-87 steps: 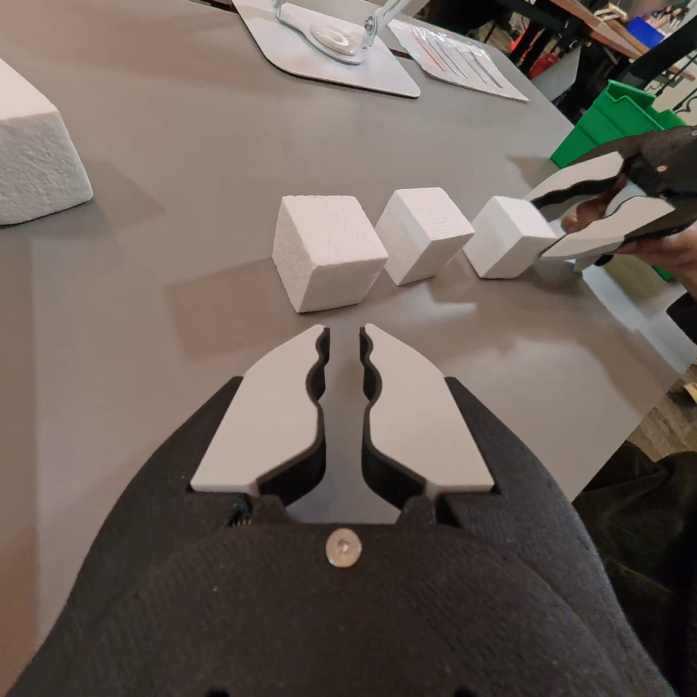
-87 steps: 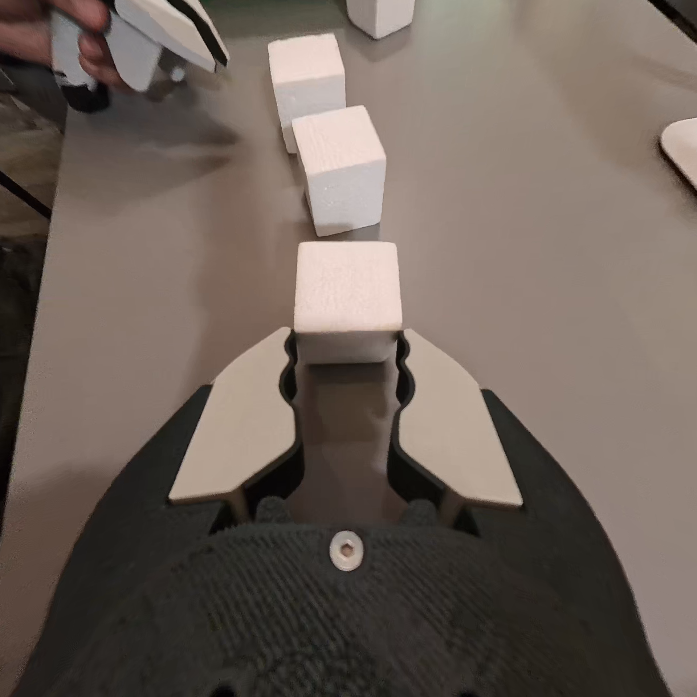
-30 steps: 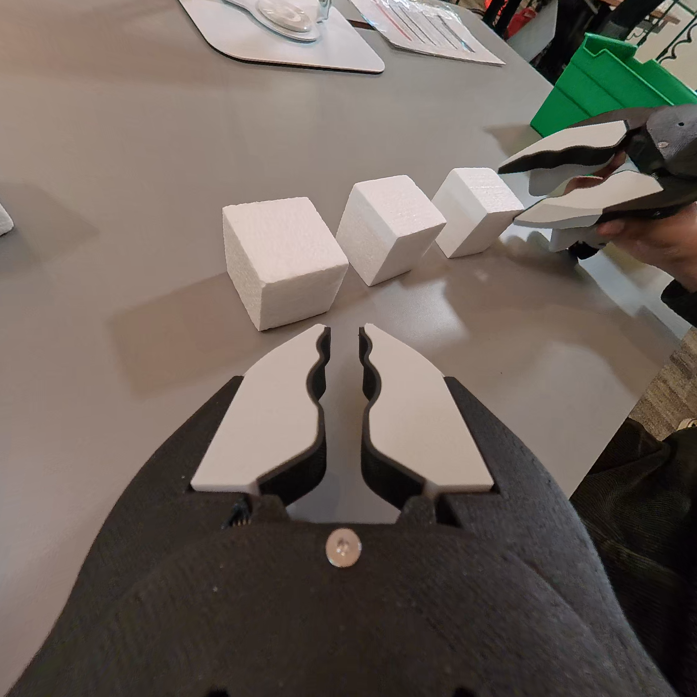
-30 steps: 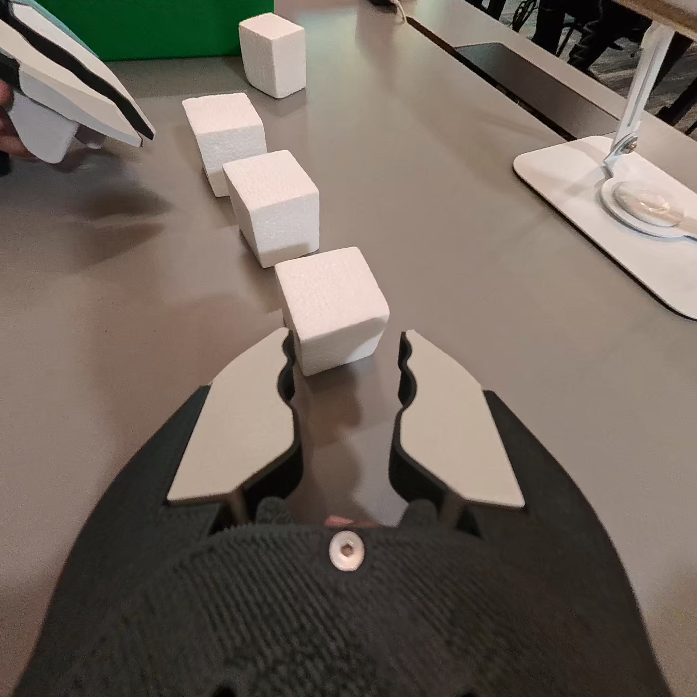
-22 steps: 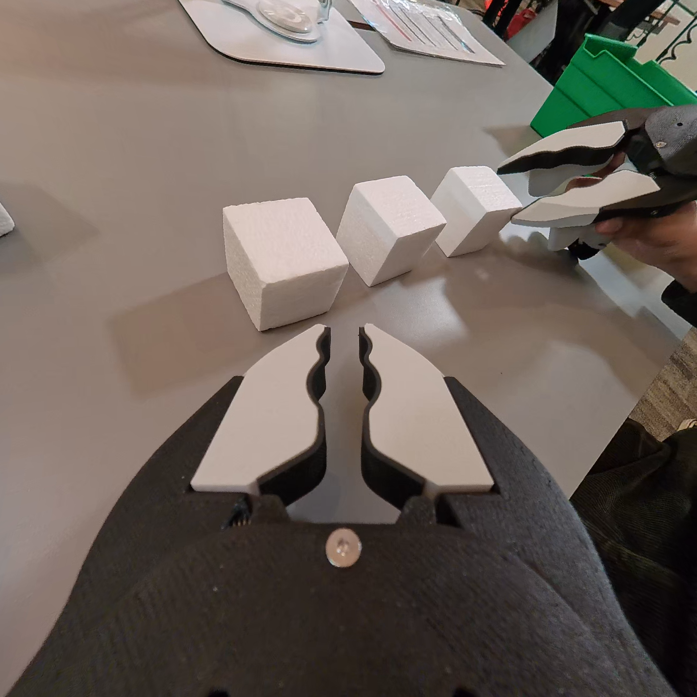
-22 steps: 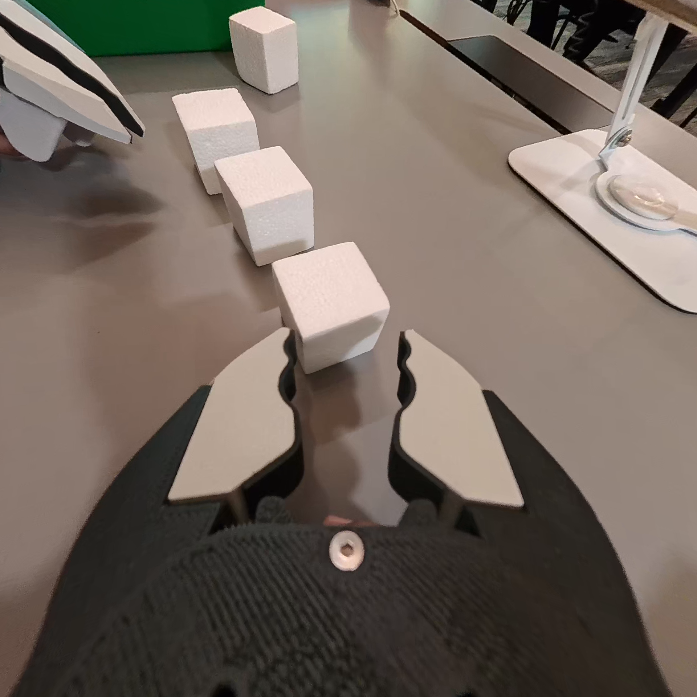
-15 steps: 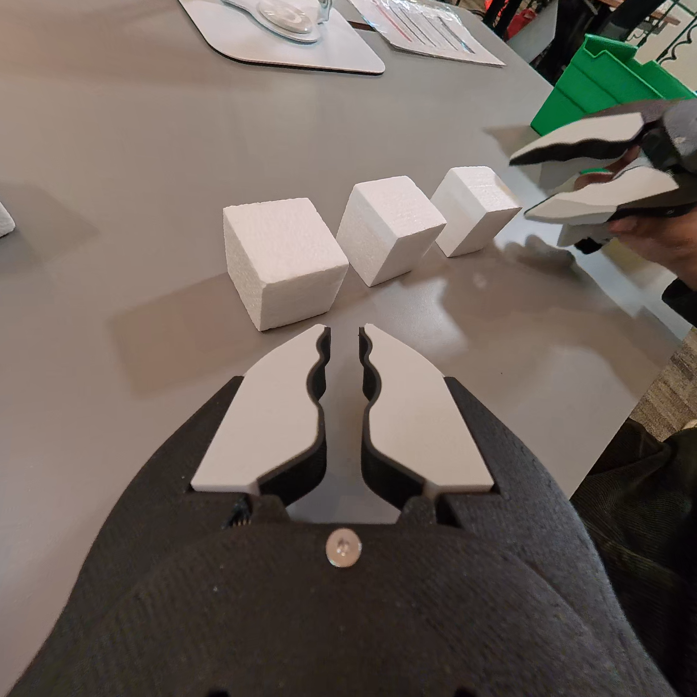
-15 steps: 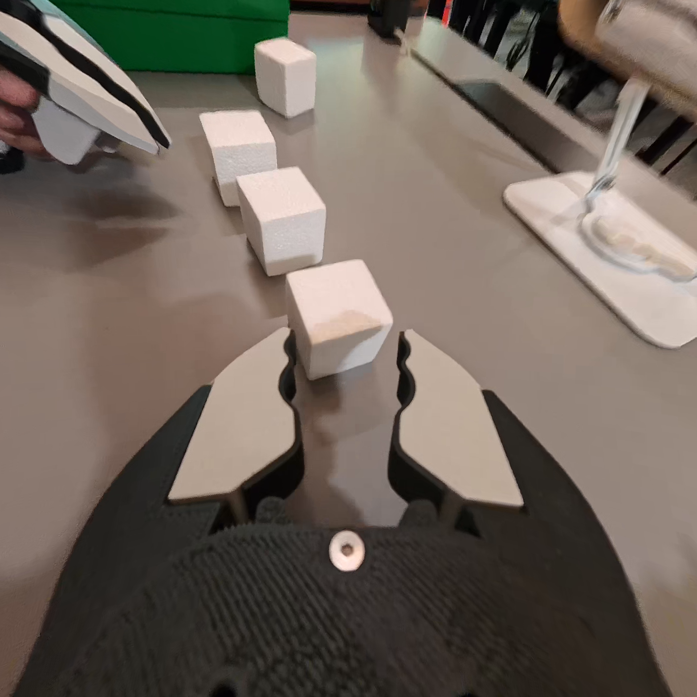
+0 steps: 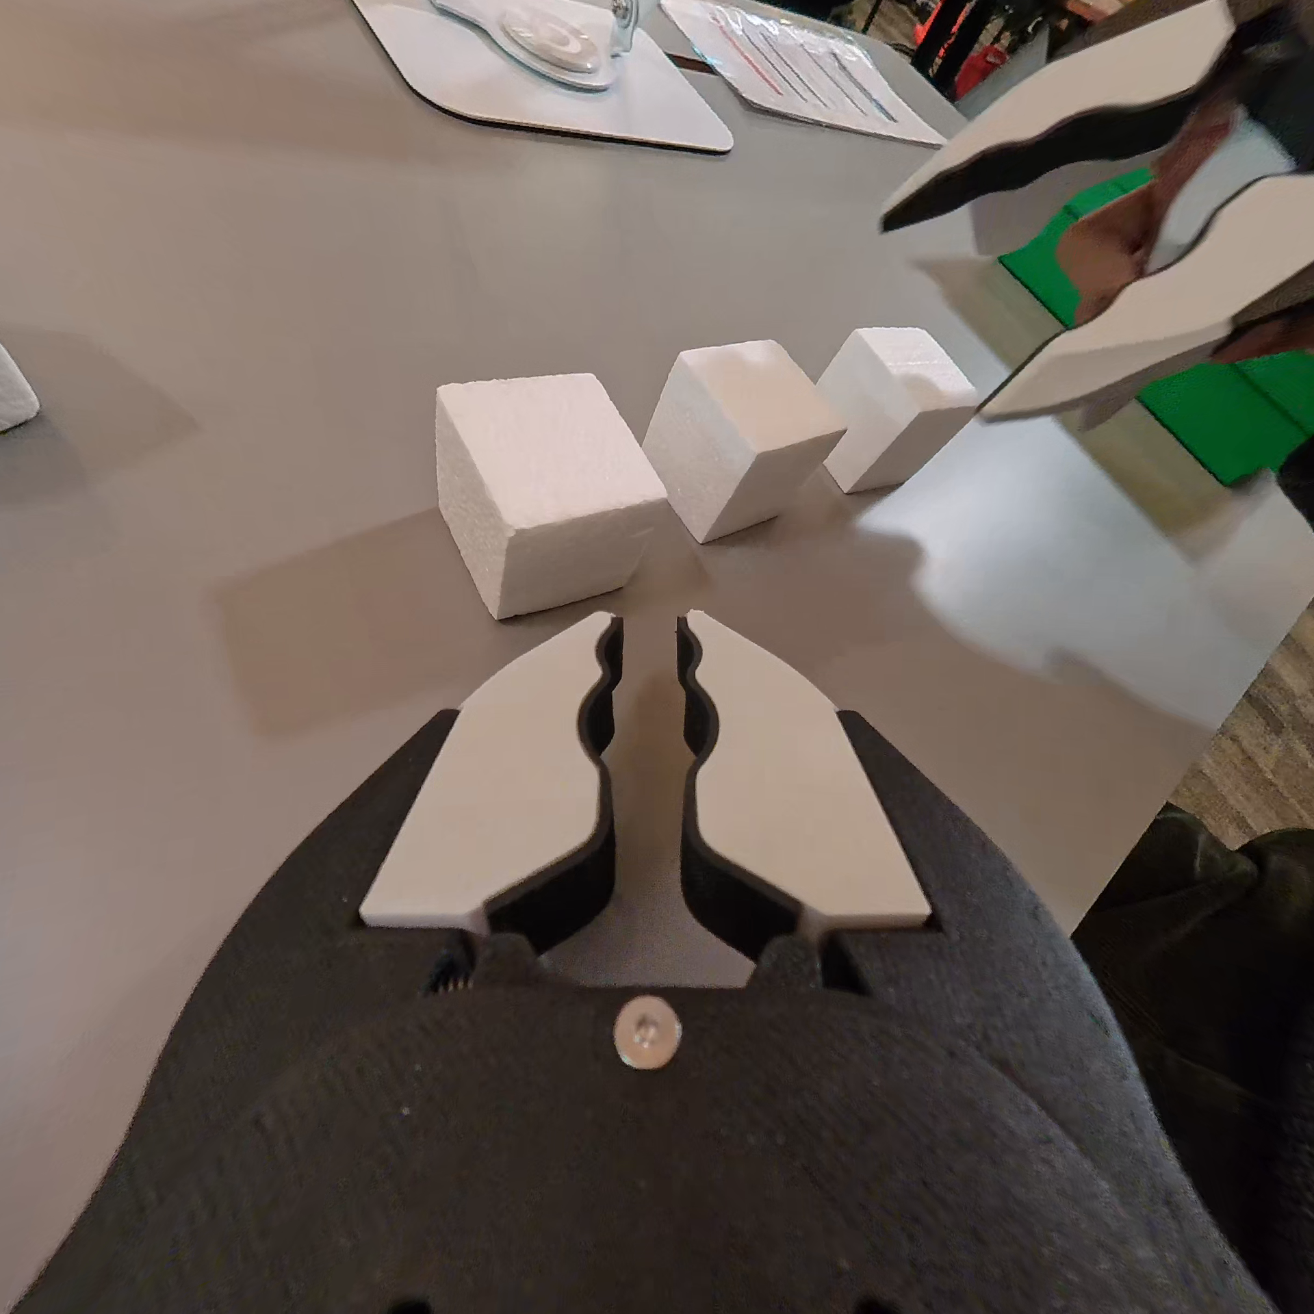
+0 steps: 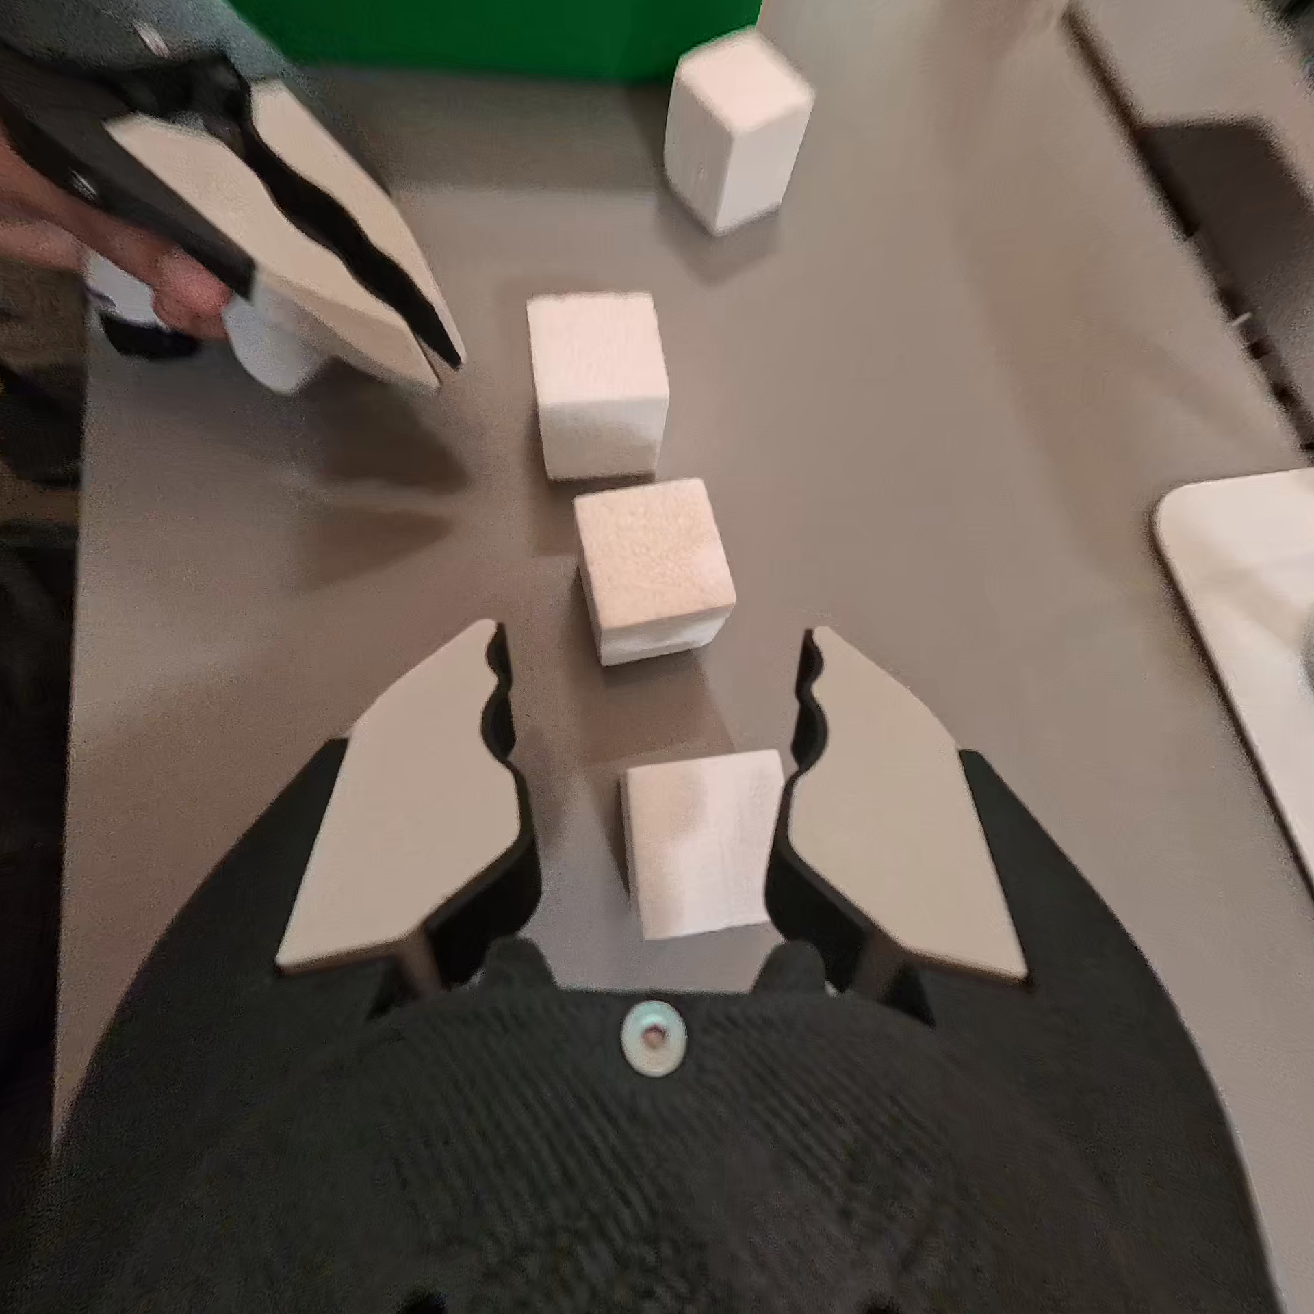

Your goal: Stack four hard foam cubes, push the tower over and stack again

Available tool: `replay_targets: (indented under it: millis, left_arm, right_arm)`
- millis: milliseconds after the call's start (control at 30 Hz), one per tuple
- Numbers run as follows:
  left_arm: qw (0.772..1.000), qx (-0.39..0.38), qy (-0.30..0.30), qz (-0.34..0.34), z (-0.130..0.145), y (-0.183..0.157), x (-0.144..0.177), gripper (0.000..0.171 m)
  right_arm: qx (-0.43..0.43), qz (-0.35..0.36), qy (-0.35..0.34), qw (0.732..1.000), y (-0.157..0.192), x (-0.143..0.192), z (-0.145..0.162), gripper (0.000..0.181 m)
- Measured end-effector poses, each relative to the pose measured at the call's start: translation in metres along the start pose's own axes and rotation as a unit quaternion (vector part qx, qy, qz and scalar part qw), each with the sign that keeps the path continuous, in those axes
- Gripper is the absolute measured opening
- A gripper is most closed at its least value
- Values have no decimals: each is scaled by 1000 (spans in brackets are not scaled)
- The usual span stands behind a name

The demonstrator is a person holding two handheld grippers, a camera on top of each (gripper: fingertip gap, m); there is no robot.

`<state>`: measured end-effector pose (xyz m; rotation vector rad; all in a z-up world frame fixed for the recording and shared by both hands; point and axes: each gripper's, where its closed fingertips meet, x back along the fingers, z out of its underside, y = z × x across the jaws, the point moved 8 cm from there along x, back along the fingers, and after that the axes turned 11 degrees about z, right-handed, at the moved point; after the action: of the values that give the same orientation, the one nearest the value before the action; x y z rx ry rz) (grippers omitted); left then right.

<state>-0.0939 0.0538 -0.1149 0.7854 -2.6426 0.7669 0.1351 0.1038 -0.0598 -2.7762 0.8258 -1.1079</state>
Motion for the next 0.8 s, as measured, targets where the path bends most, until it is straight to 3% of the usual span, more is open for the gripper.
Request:
replay_targets:
  millis: [200,367,500,633,700,800]
  left_arm:
    - [1000,22,-10,3,0,5,2,15]
    - [1000,3,-5,-5,1,1,3,15]
    - [1000,-13,4,-3,1,-3,1,15]
    - [1000,-8,-1,-2,1,-2,2,15]
    - [1000,-5,-6,-2,0,-1,4,15]
    - [1000,-1,-10,-1,0,0,4,15]
  right_arm:
    - [56,-27,66,996,2,-42,-5,77]
    - [122,-21,113,986,14,-49,-9,50]
    - [151,-3,72,986,13,-32,-26,50]
    - [129,22,6,991,-7,7,-46,50]
    - [116,34,7,993,-18,29,-43,50]
    - [120,74,38,989,-29,59,-12,50]
